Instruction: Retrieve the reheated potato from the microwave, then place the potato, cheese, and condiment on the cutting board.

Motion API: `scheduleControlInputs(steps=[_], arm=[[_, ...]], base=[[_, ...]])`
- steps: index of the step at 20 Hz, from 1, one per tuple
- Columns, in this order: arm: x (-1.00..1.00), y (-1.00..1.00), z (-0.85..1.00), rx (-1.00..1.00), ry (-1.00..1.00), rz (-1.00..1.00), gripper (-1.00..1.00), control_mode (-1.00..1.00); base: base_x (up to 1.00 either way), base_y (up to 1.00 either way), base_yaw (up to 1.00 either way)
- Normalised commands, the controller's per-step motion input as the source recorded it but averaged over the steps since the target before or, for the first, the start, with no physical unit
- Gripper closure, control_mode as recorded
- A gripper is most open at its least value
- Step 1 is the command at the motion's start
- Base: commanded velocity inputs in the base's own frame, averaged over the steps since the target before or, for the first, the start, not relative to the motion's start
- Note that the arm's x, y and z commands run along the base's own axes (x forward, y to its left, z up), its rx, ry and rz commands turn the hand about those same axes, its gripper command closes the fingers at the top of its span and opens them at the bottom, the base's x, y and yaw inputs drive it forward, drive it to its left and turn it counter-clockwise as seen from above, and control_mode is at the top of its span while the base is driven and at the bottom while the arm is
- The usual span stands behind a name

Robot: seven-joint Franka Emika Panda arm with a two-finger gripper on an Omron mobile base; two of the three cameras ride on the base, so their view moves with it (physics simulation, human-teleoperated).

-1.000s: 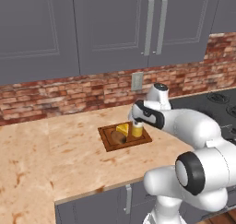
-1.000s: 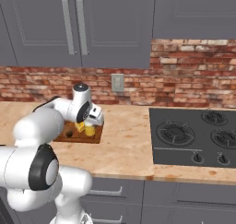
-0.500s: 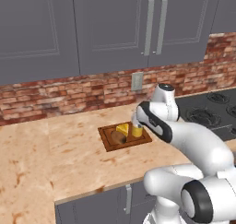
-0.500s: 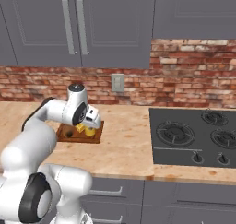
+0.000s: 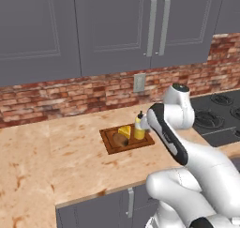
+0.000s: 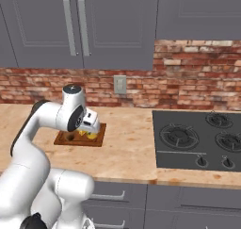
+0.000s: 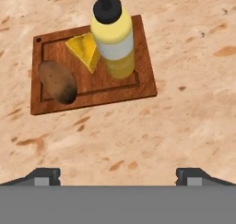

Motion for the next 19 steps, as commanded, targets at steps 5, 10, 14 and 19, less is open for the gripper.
scheduleControlInputs(steps=[5, 10, 14, 19], arm=[[-0.52, -0.02, 0.41, 0.00, 0.00, 0.00, -1.00, -1.00], [-0.44, -0.01, 0.44, 0.00, 0.00, 0.00, -1.00, -1.00], [-0.48, -0.02, 0.44, 0.00, 0.00, 0.00, -1.00, -1.00], [-0.49, -0.01, 0.43, -0.01, 0.00, 0.00, -1.00, -1.00]], base=[[0.00, 0.00, 0.00], [0.00, 0.00, 0.00], [0.00, 0.00, 0.00], [0.00, 0.00, 0.00]])
